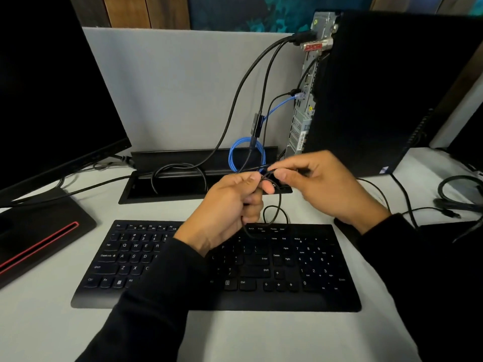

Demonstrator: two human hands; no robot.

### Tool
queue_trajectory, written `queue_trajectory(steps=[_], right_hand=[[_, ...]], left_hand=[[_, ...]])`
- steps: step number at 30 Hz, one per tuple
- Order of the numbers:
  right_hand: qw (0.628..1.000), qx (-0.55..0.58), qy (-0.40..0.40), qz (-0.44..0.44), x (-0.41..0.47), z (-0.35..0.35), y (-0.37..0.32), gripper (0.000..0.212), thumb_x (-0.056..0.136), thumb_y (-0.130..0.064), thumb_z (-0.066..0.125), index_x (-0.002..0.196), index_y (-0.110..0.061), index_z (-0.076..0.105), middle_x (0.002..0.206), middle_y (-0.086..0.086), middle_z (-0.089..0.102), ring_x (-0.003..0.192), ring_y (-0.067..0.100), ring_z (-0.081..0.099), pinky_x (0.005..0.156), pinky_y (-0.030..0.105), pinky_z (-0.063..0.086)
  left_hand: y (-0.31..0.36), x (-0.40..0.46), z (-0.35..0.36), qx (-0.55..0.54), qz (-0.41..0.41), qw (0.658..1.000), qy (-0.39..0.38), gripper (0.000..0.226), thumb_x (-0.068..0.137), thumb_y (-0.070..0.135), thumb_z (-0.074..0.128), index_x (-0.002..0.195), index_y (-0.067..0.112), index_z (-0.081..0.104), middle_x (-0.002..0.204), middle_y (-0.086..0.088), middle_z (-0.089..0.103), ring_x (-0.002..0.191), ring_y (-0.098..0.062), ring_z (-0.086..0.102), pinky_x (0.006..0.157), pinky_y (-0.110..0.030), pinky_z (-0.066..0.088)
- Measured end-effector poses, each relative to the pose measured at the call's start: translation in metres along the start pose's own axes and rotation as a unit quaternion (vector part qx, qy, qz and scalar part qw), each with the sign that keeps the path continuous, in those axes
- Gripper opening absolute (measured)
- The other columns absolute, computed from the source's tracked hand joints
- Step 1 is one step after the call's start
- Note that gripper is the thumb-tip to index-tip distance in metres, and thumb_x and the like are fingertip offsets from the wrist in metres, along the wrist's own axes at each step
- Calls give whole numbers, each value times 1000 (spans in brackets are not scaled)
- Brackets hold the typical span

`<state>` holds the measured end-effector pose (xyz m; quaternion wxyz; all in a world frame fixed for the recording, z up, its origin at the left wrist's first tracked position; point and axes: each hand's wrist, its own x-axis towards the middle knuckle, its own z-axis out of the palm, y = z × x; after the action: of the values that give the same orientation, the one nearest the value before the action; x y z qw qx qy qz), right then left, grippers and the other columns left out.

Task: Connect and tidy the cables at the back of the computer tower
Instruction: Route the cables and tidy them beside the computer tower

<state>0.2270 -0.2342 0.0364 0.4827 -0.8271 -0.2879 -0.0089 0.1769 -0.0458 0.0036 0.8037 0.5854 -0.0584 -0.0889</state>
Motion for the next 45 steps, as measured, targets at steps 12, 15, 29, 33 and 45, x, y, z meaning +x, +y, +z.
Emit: queue_trajectory(steps=[12, 15, 29, 33, 45], right_hand=[[969, 216, 11, 119, 4, 18, 6, 14, 100, -17, 65, 93, -13, 77, 66, 4, 38, 50, 6, 30, 46, 22, 23], [964, 250, 42, 85, 2, 22, 6, 17, 100, -19, 63, 94, -18, 78, 66, 5, 43, 46, 7, 30, 44, 25, 24], [960, -224, -168, -8, -7, 24, 16, 55, 109, -31, 46, 155, -55, 28, 64, -1, 63, 63, 9, 62, 65, 19, 46], [933, -319, -168, -8, -6, 23, -4, 39, 107, -32, 47, 143, -47, 43, 89, -6, 53, 88, 17, 59, 84, 39, 52], [923, -273, -268, 36, -13, 19, -24, 34, 105, -26, 56, 136, -40, 59, 82, -17, 61, 72, -1, 60, 78, 26, 51]], left_hand=[[0, 2, -4, -104, -5, 995, -9, 33, 106, 18, 46, 79, 8, 62, 57, 3, 36, 44, -8, 35, 50, -23, 42], [0, 0, 5, -200, 10, 978, -49, 27, 102, 16, 48, 90, 5, 69, 59, 4, 45, 45, -6, 40, 51, -22, 45], [-7, 4, -1, -283, 134, 946, 88, 34, 105, 19, 44, 135, 14, 59, 104, -6, 75, 56, -4, 51, 58, -18, 52], [-9, 5, 2, -185, 146, 961, 142, 37, 108, 19, 41, 142, 20, 55, 125, -7, 72, 80, -13, 72, 74, -24, 59], [-23, 8, -2, -9, 219, 951, 218, 31, 105, 9, 49, 126, 26, 64, 122, -5, 74, 111, -24, 72, 95, -32, 58]])
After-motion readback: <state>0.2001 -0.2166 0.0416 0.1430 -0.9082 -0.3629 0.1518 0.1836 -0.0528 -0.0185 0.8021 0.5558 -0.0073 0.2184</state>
